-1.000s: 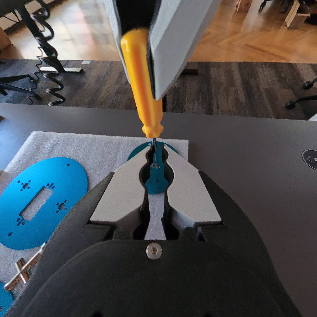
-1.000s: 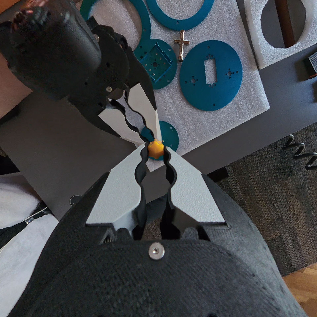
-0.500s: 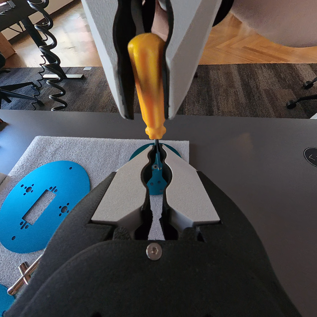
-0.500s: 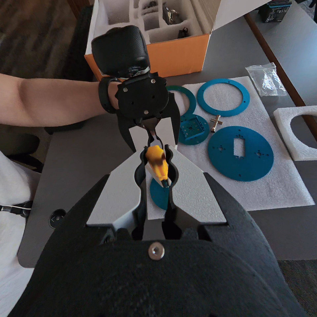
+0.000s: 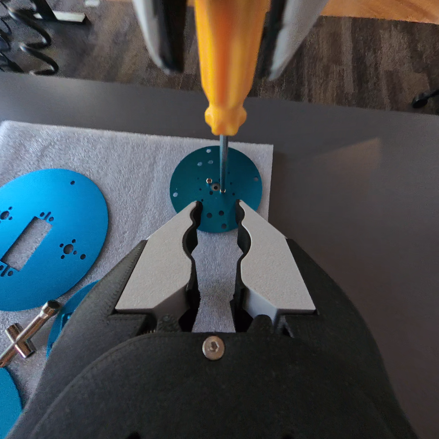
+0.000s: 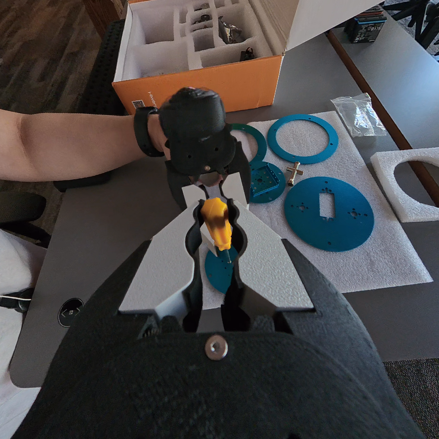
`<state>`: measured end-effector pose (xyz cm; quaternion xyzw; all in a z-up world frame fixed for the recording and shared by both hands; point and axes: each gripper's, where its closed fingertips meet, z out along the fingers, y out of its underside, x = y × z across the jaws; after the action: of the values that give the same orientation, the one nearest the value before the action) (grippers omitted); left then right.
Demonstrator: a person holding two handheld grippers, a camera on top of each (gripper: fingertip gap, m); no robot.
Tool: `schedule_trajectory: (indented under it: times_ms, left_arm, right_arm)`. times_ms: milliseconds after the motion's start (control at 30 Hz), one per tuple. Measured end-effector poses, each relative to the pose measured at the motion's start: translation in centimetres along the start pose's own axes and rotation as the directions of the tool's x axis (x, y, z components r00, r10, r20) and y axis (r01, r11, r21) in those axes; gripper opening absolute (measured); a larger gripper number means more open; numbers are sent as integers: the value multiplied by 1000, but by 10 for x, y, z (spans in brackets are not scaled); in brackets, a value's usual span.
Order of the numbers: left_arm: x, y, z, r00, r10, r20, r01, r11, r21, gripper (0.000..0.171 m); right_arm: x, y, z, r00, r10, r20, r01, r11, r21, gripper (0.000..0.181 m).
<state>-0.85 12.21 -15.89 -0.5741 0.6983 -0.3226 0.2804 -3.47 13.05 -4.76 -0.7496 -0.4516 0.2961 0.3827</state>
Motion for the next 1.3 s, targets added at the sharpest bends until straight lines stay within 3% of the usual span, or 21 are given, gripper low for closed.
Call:
schedule_trajectory:
  times_ms: [233,433,567,800,1000,1167,1300]
  left_arm:
    - [0,-1,2,1000,4,23,-4,1000,1,26]
    - [0,-1,3,1000,-6,22,6,1000,-2,25]
    - [-1,-2,3,1000,-5,24,5,1000,1,24]
    - [-1,-2,3,999,11,40,-11,1000,1,23]
    - [-4,-1,0,999,-15,34,15,1000,0,25]
    - [-27,0,-25,978,-186,91,182,982,52,31]
    - [-34,14,-26,927,-365,79,366,931,9,34]
  right_arm:
    - [3,-1,2,998,11,-66,-9,1000,25,20]
    - [29,4,-14,896,157,-414,-128,987,97,19]
    - [22,1,-12,841,116,-529,-65,991,114,19]
    - [23,-3,-6,828,69,-557,-27,996,84,19]
    - [17,-5,-1,863,-18,-506,33,999,21,19]
    - [25,0,-12,878,24,-477,6,998,61,20]
    - [28,6,-23,908,102,-407,-46,988,146,19]
